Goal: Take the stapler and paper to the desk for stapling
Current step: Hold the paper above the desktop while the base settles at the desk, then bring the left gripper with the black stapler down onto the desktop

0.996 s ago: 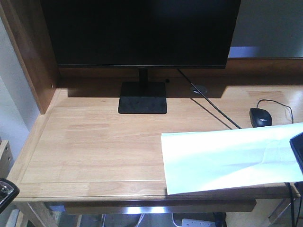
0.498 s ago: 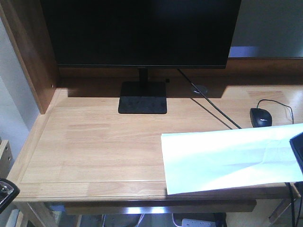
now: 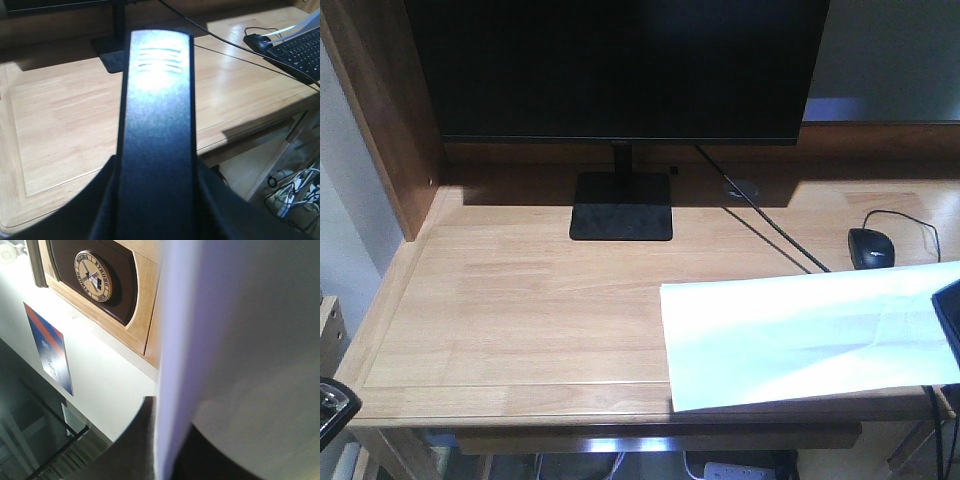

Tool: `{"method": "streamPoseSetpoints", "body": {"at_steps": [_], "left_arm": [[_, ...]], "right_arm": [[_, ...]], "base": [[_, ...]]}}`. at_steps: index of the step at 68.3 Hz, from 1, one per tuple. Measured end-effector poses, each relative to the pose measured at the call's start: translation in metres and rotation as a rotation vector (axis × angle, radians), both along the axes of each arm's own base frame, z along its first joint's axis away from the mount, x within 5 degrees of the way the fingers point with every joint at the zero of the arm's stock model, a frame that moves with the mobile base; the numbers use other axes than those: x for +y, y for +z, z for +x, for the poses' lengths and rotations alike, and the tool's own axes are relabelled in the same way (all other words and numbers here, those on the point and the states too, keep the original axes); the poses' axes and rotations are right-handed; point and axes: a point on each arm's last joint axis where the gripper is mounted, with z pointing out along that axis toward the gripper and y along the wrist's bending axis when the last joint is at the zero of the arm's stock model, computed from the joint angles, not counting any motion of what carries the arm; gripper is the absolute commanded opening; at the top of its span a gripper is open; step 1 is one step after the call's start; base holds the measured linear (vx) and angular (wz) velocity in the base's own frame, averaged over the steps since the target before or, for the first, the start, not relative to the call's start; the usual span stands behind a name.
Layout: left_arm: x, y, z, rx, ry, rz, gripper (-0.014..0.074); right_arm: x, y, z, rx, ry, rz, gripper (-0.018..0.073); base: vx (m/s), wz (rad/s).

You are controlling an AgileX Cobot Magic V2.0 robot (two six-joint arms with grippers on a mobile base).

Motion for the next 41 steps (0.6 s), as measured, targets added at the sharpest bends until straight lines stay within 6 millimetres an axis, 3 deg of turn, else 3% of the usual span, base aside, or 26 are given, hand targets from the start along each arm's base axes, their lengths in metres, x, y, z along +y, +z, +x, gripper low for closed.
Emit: {"method": "streamPoseSetpoints", "body": {"at_steps": [41], "left_arm": [[-0.0006,0.0048,0.0020,-0.051,0.005,-0.026,-0.0006]], "right_arm": [[0.0000,0.0000,0.0000,0.000,0.000,0.000,-0.0001]], "base": [[0.00,0.00]]}}
